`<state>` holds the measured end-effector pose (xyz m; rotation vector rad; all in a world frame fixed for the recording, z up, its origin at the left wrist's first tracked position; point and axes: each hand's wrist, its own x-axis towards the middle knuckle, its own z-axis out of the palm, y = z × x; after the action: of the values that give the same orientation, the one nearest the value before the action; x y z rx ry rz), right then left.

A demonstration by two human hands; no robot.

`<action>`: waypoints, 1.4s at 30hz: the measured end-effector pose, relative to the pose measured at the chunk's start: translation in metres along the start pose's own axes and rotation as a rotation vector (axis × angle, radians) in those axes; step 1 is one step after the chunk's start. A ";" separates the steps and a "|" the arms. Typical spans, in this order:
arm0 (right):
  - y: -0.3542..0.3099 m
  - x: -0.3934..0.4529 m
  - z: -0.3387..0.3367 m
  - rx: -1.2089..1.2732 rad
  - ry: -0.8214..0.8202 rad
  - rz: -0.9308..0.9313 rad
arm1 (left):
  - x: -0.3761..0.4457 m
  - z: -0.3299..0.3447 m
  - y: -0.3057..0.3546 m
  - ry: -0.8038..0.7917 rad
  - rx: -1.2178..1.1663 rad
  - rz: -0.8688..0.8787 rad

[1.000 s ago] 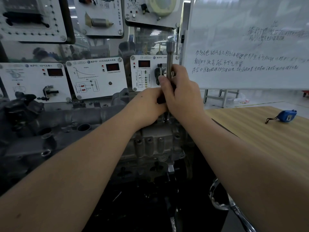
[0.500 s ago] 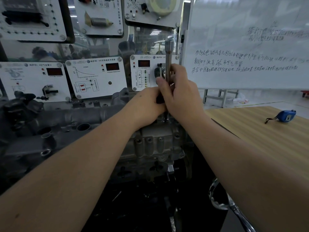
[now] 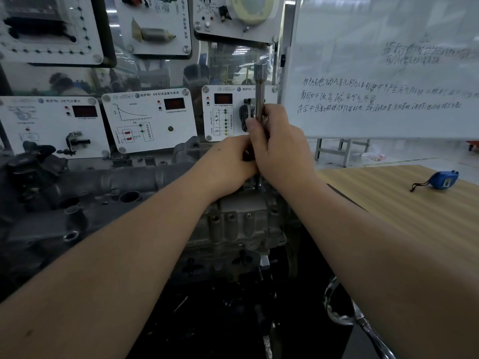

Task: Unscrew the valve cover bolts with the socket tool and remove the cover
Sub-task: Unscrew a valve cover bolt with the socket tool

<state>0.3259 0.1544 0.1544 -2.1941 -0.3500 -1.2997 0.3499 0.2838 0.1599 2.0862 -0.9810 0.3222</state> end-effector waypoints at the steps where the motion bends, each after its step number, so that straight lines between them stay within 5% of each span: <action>1: 0.000 0.000 0.000 -0.001 0.000 0.000 | 0.000 0.000 0.000 0.002 0.003 0.003; 42: 0.002 -0.001 0.003 -0.010 0.014 -0.040 | 0.000 0.001 0.002 -0.007 0.078 -0.021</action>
<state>0.3285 0.1547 0.1515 -2.1955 -0.3843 -1.3408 0.3486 0.2823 0.1603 2.1682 -0.9632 0.3477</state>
